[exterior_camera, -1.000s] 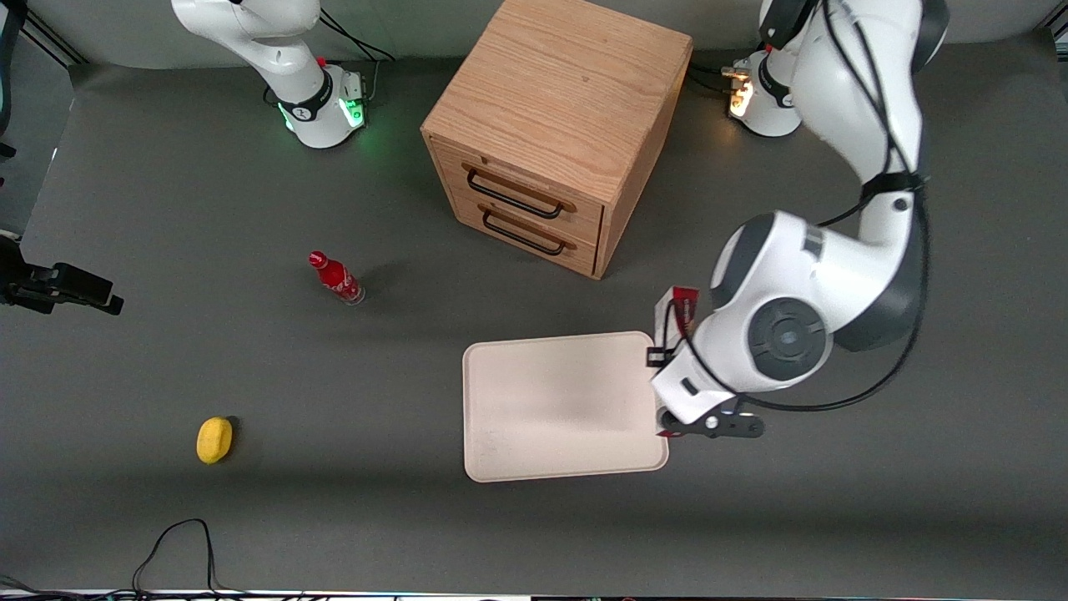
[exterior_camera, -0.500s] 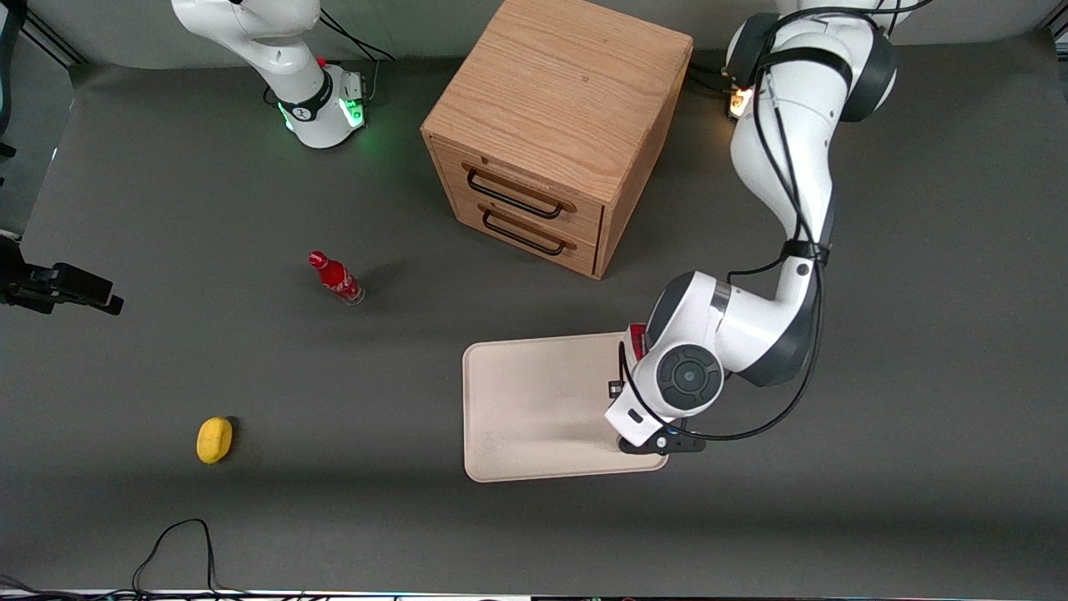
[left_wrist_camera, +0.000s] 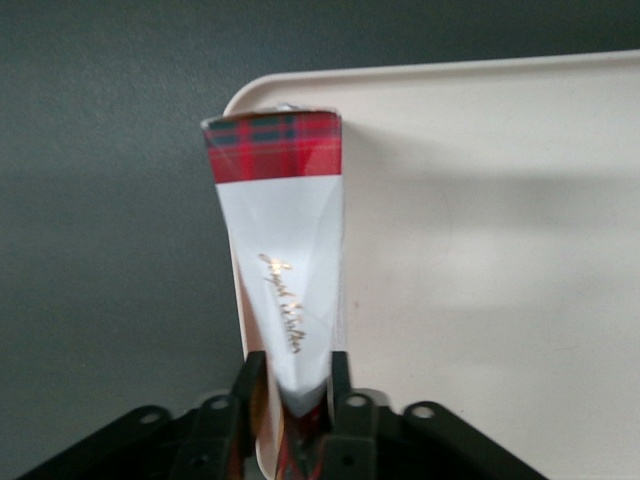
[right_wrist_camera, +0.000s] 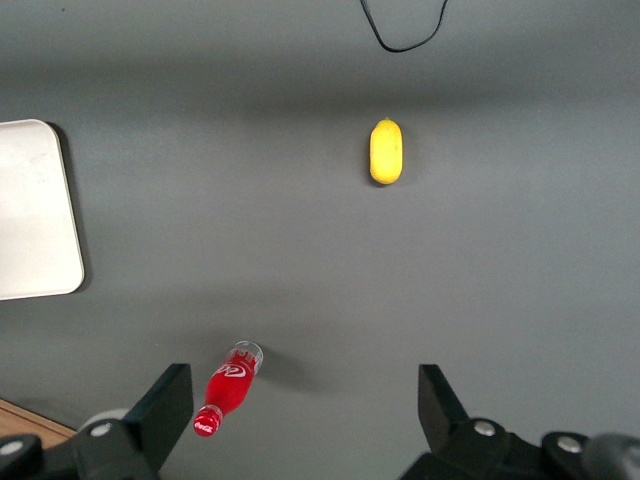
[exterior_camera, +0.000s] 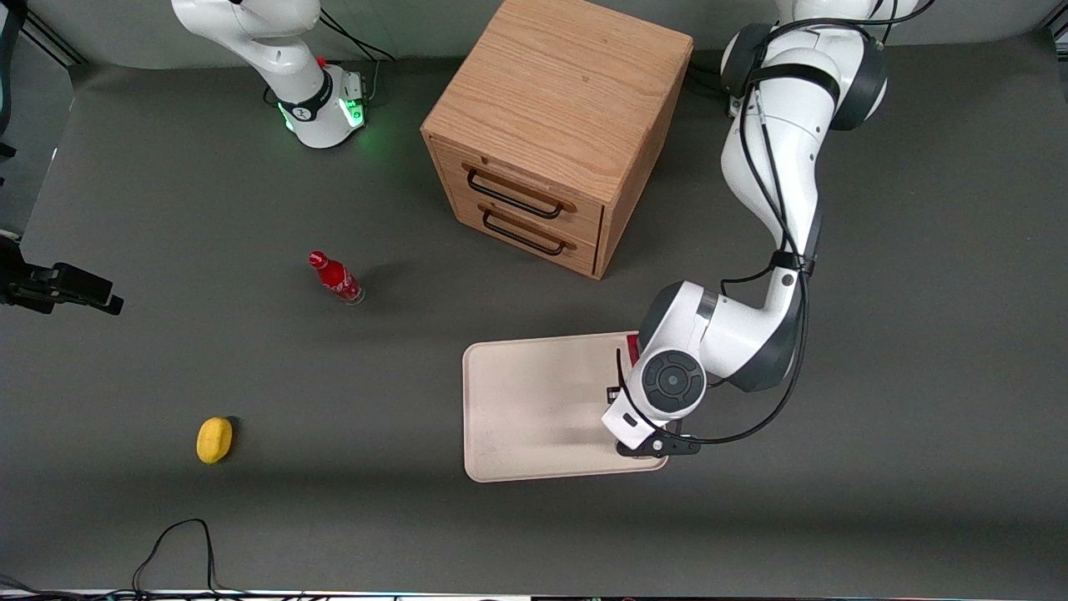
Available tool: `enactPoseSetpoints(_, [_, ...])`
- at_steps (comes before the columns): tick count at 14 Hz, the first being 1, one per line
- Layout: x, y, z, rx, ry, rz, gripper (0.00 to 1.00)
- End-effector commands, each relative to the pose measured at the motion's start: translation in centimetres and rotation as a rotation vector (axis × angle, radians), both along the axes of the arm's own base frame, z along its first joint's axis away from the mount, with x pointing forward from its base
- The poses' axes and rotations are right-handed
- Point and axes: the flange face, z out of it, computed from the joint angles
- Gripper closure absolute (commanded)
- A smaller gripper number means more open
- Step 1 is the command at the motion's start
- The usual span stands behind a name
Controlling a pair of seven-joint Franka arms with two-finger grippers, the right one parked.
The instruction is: Place red cookie box on tray
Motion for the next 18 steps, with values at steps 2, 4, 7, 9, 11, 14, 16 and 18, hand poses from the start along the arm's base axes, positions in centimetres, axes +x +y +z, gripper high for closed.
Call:
enactPoseSetpoints(2, [0.6, 1.4, 7.6, -0.016, -0.067, 0.031, 0.0])
enactPoseSetpoints(4, [0.9, 5.8, 12.3, -0.05, -0.077, 0.049, 0.0])
enactPoseSetpoints(7, [-0.2, 13.6, 17.9, -0.068, -0.085, -0.044, 0.0])
enactPoseSetpoints(9, [-1.7, 20.0, 22.4, -0.076, -0.098, -0.054, 0.0])
enactPoseSetpoints(11, [-4.9, 23.4, 25.0, -0.079, -0.088, -0.1, 0.0])
enactPoseSetpoints(14, [-9.7, 28.5, 27.3, -0.079, -0.056, -0.085, 0.0])
enactPoseSetpoints(16, [-12.3, 31.2, 29.0, -0.083, -0.044, -0.118, 0.0])
enactPoseSetpoints(18, [-15.1, 34.2, 30.3, -0.085, -0.058, -0.119, 0.0])
